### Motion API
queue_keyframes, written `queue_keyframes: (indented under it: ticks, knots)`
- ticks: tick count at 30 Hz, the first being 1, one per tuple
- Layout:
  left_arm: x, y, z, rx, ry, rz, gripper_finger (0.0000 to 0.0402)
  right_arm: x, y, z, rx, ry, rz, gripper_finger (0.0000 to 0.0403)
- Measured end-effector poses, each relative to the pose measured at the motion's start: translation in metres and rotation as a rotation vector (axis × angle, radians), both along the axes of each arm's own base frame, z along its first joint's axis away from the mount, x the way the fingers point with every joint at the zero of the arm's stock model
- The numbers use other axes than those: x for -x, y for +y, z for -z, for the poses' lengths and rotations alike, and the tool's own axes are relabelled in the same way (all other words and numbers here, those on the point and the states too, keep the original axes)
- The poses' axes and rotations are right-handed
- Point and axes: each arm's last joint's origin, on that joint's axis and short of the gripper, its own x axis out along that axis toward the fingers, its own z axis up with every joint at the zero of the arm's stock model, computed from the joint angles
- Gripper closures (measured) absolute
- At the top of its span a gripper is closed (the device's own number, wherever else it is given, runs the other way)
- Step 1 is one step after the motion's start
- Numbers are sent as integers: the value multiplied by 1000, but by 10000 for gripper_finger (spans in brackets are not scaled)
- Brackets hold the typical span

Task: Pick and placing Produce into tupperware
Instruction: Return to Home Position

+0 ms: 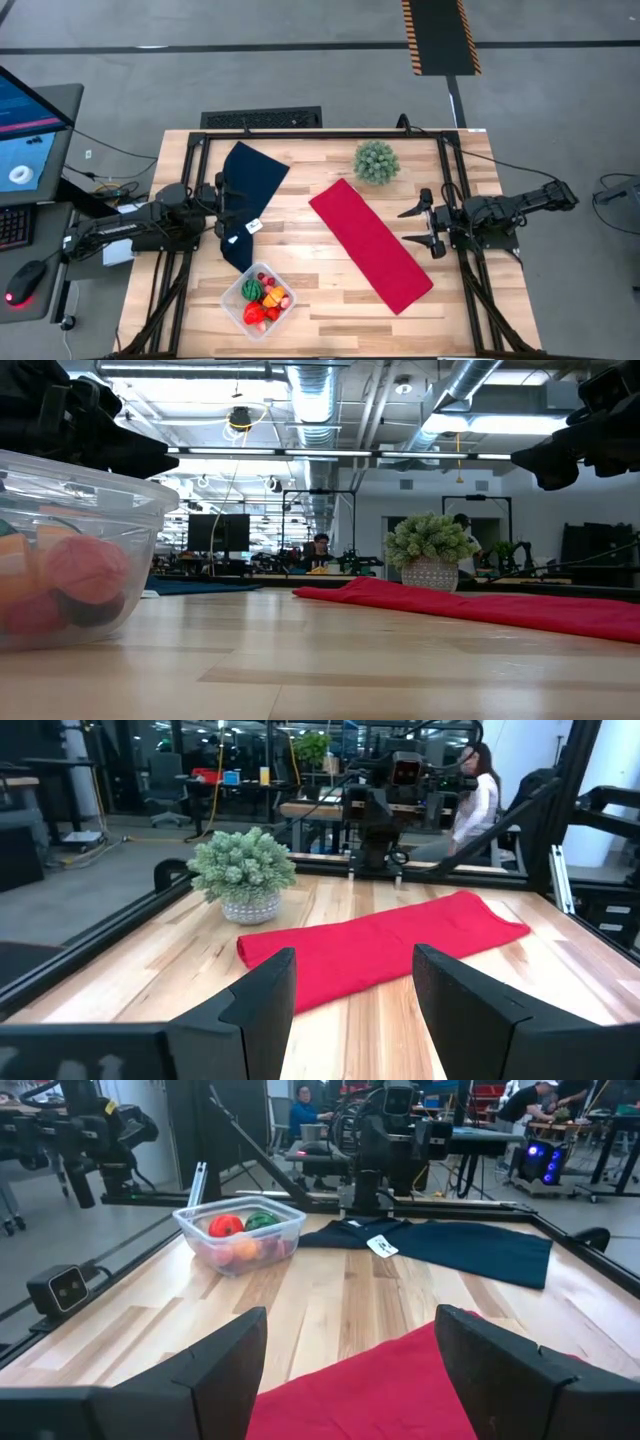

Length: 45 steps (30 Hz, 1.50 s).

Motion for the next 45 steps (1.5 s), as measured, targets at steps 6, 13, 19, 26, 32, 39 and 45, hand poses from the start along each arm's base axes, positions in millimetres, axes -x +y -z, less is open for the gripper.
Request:
queue_keyframes:
  ticks: [6, 13, 19, 26, 32, 39, 45]
  knots:
    - [0, 0, 0, -4, 0, 0, 210, 0, 0, 0, 0, 0, 0, 90]
    - [0, 0, 0, -13, 1, 0, 210, 0, 0, 0, 0, 0, 0, 90]
    - [0, 0, 0, -3, 0, 0, 210, 0, 0, 0, 0, 0, 0, 90]
    - [0, 0, 0, 5, -1, 0, 210, 0, 0, 0, 0, 0, 0, 90]
    - [0, 0, 0, -2, -1, 0, 210, 0, 0, 0, 0, 0, 0, 90]
    - [0, 0, 0, -5, -1, 0, 210, 0, 0, 0, 0, 0, 0, 90]
    - [0, 0, 0, -3, -1, 0, 210, 0, 0, 0, 0, 0, 0, 90]
